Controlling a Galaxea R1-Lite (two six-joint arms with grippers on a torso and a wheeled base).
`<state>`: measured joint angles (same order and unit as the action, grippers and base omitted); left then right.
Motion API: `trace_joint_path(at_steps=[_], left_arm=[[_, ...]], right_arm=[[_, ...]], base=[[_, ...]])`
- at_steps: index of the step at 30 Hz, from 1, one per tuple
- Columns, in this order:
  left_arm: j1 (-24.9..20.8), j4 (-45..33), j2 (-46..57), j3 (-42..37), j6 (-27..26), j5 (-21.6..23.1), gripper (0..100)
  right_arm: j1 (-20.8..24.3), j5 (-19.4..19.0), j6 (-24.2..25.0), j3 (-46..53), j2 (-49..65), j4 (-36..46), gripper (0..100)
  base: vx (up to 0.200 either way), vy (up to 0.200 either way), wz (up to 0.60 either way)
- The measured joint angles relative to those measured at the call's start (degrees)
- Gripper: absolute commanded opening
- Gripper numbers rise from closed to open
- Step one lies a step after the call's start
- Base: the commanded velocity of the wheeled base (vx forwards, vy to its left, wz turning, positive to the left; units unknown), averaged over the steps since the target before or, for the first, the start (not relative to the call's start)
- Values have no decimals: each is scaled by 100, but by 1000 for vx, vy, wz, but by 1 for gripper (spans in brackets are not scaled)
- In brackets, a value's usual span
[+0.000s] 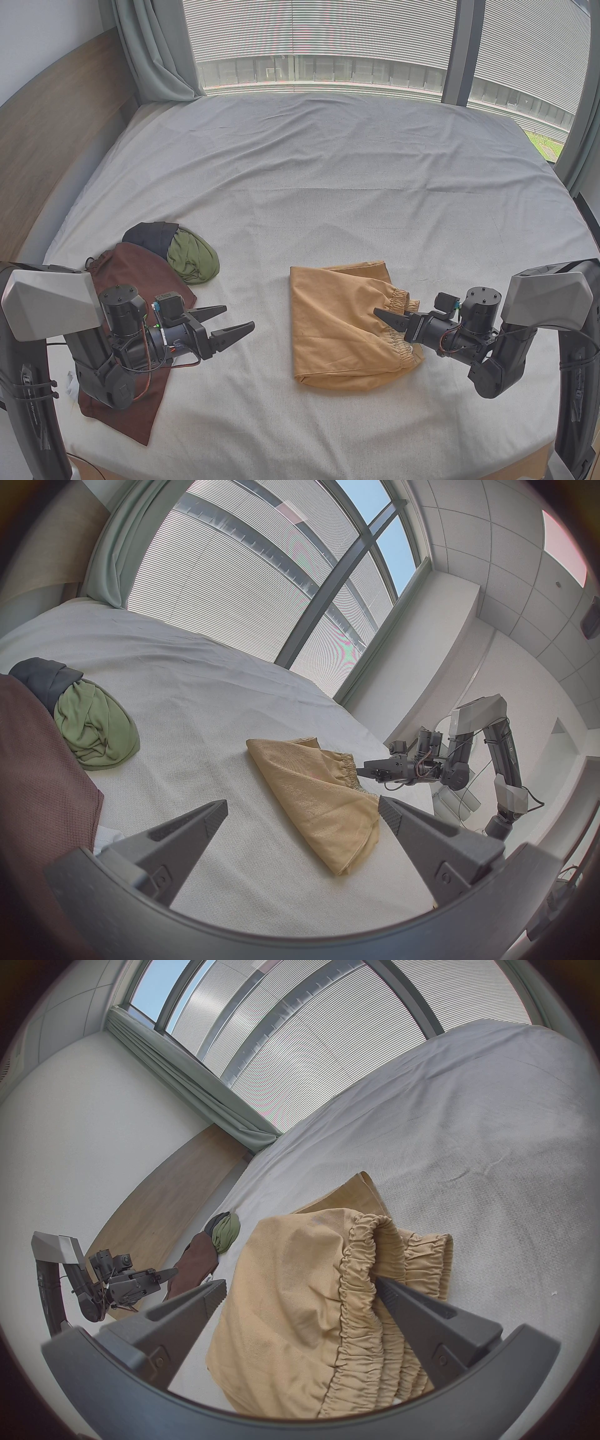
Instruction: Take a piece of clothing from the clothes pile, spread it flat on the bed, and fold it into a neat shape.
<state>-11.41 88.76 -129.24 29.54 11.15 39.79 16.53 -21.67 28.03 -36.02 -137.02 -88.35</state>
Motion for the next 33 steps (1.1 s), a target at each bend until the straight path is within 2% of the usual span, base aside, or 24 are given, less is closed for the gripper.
trace_joint_path(at_steps=[3,4,33], left_arm=[[0,0,2,0,-2,2,100],[-2,2,5,0,-2,2,100],[-11,6,-5,0,-2,2,100]], right_arm=[[9,9,7,-116,-123,-9,100],[13,13,7,-154,-162,-9,0],[-386,88,-48,-311,-230,5,0]], base=[[0,0,0],[0,0,0],[0,0,0]])
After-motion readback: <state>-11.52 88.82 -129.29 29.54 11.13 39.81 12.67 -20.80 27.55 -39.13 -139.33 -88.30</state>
